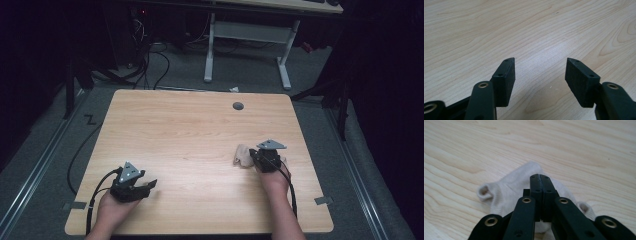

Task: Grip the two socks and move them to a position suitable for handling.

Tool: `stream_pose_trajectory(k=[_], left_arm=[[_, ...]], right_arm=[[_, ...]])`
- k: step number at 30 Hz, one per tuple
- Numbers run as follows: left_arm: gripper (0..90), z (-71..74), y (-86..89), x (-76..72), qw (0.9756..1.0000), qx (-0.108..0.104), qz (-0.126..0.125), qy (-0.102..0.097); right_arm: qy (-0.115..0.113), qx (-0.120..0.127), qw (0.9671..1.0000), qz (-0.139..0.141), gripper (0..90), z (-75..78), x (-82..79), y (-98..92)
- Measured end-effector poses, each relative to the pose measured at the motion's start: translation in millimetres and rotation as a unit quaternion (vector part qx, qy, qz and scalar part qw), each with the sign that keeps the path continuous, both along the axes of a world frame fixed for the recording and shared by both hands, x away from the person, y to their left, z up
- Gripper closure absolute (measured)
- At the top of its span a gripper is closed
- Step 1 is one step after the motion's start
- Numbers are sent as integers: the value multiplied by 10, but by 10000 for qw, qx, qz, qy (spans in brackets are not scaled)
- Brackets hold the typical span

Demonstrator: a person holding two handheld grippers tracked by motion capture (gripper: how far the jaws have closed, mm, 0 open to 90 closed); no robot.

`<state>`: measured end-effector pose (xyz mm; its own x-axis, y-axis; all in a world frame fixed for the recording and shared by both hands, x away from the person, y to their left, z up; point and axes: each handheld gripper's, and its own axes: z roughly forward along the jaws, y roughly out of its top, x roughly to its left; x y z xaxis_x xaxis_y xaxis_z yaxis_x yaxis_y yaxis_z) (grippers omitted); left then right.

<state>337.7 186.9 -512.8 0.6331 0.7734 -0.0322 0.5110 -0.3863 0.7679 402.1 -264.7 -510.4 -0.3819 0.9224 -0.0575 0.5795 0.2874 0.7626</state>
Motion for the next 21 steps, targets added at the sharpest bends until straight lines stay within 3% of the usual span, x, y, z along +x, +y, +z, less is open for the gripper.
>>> stream_pose_trajectory(k=[3,8,14,21], left_arm=[[416,0,-4,1,10000,-55,5,14],[418,-7,-17,2,10000,-24,-38,33],[418,-3,-31,-6,10000,7,-79,16],[418,1,-44,-8,9999,32,-121,23]], right_arm=[[94,6,10000,-1,896,-54,26,-24],[238,-182,9995,44,896,-130,53,11],[270,-225,9993,159,897,-134,25,77],[246,-328,9976,561,897,-135,-57,297]])
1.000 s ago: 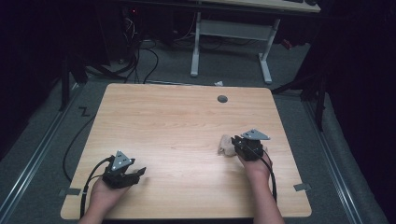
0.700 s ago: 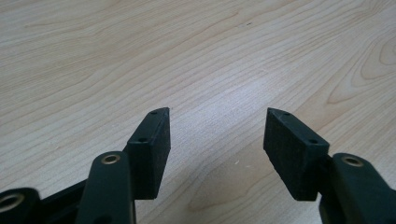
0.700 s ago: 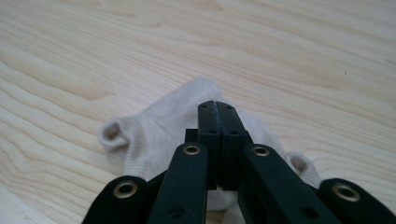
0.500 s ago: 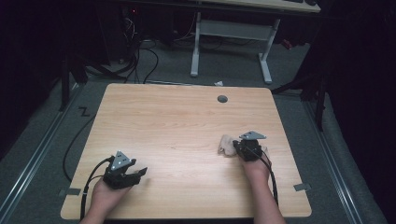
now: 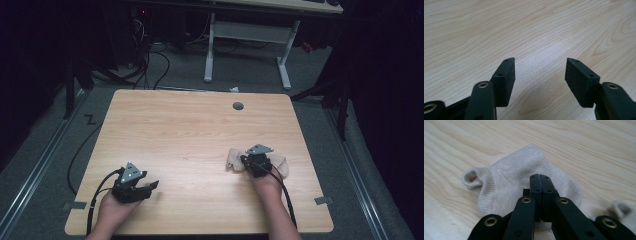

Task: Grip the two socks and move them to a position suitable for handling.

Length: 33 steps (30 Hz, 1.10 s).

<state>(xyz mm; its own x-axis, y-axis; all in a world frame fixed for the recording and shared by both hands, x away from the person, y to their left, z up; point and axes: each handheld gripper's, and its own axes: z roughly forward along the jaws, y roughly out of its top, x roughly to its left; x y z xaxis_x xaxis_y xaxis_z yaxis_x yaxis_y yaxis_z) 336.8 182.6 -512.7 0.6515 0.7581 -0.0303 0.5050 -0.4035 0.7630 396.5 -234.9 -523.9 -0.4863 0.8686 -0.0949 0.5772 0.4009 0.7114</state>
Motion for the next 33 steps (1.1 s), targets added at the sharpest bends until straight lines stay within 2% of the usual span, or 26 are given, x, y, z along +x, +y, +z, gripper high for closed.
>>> stream_pose_trajectory(k=[7,12,15,23,25,27,29,31,33], left_arm=[[418,-1,-12,1,10000,26,-22,-1],[419,-4,-24,1,10000,49,-38,4],[426,-2,-32,-2,10000,52,-25,-10],[484,28,-108,-26,9999,-72,-86,21],[506,35,-174,-17,9999,-38,-159,39],[537,40,-242,9,9997,-71,-195,116],[598,41,-311,38,9993,-210,-250,166],[685,56,-382,69,9991,-245,-319,154],[755,79,-455,105,9988,-309,-369,64]], right_arm=[[32,33,9987,509,897,-3,-111,283],[65,73,9957,925,896,-7,-202,504],[62,75,9923,1233,897,-9,-276,676],[120,47,9781,2078,882,-2,-525,1151],[-12,-37,9776,2103,852,56,-588,1192],[-168,134,9792,2018,844,162,-660,1143],[-304,186,9806,1929,846,239,-726,1059],[-322,194,9829,1802,855,254,-777,972],[-212,167,9852,1694,871,228,-803,893]])
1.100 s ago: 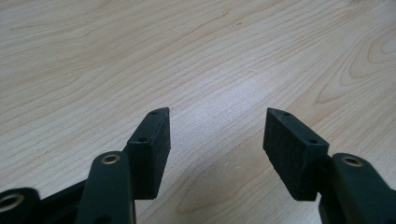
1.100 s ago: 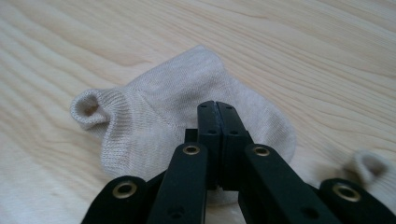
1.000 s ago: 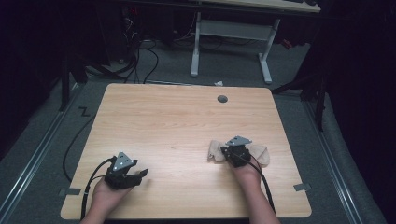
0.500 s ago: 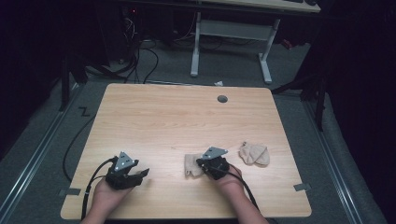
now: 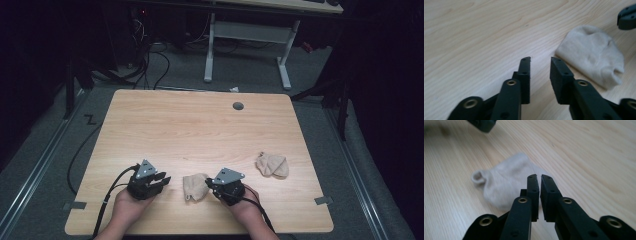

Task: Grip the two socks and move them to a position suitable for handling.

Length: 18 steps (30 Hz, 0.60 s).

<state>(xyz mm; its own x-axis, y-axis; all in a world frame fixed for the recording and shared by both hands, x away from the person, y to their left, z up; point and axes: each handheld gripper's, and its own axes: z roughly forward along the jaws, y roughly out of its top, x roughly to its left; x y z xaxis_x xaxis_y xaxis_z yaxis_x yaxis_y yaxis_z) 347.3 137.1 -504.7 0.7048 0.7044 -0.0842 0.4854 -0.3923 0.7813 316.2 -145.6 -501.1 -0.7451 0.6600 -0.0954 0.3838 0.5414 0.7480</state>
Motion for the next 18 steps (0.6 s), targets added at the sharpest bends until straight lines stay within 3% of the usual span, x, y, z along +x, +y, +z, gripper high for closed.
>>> stream_pose_trajectory(k=[5,10,14,18], left_arm=[[805,27,-207,142,9999,1,-118,-76],[808,-42,-440,261,9992,56,-396,68],[807,-130,-591,287,9975,320,-615,158],[798,-151,-601,264,9963,519,-658,183]], right_arm=[[181,34,9998,-109,875,-51,-90,-112],[211,7,9998,-28,874,-57,-272,-85],[230,-31,9997,88,874,-80,-358,3],[253,-162,9994,183,874,-118,-365,113]])
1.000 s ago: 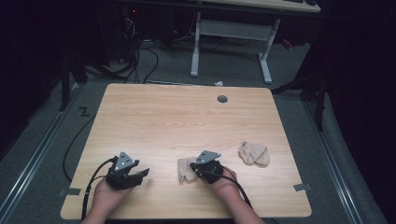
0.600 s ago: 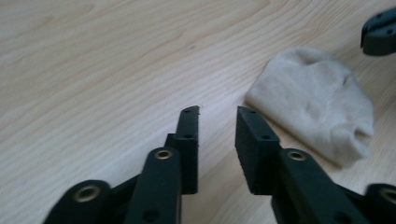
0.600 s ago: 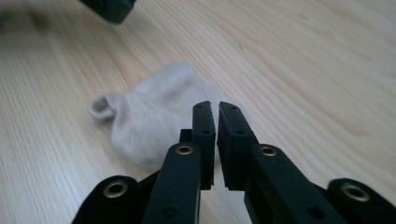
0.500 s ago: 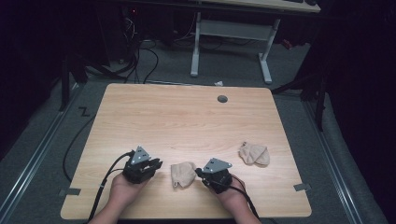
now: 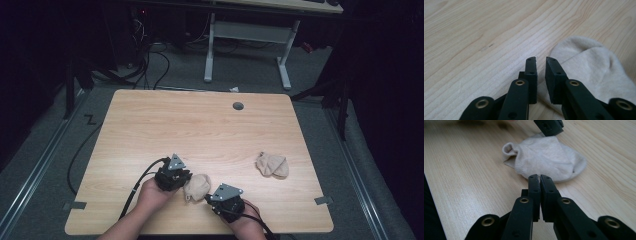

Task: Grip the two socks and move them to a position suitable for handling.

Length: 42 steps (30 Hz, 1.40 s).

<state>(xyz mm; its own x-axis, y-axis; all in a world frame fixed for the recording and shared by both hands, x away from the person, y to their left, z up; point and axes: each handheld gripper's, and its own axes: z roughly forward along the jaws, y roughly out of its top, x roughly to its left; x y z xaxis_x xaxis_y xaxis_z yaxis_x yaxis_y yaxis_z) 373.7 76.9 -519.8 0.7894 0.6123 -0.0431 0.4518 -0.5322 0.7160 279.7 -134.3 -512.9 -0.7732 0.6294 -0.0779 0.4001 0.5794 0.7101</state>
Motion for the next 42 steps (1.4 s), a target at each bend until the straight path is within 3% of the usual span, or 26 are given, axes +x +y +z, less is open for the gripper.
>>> stream_pose_trajectory(k=[8,15,16,17,18,21,24,27,30,36,42], left_arm=[[794,-25,186,-146,9998,-23,94,159],[780,-34,343,-475,9993,-174,125,301],[773,-31,334,-543,9987,-293,198,362],[763,-22,341,-585,9986,-337,218,338],[749,9,389,-594,9995,-184,103,240],[726,105,499,-634,9988,-404,231,124],[728,154,576,-603,9980,-512,358,4],[753,126,570,-512,9980,-468,431,7],[780,100,497,-408,9984,-370,426,-5],[823,43,275,-235,9995,-71,276,105],[821,16,104,-265,9999,40,-23,120]], right_arm=[[-61,-224,9997,89,872,-51,165,128],[-227,-388,9990,-71,867,-50,442,270],[-246,-394,9989,-105,866,-52,486,294],[-259,-366,9989,-106,866,-52,531,316],[-287,-370,9989,-92,866,-48,571,335],[-315,-174,9993,-121,866,-19,618,342],[-372,-116,9992,-126,866,33,566,313],[-491,-55,9988,-53,865,94,461,300],[-461,-71,9989,59,865,95,360,299],[-158,-88,9997,137,861,10,194,235],[-65,-221,9997,-36,860,-39,128,120]])
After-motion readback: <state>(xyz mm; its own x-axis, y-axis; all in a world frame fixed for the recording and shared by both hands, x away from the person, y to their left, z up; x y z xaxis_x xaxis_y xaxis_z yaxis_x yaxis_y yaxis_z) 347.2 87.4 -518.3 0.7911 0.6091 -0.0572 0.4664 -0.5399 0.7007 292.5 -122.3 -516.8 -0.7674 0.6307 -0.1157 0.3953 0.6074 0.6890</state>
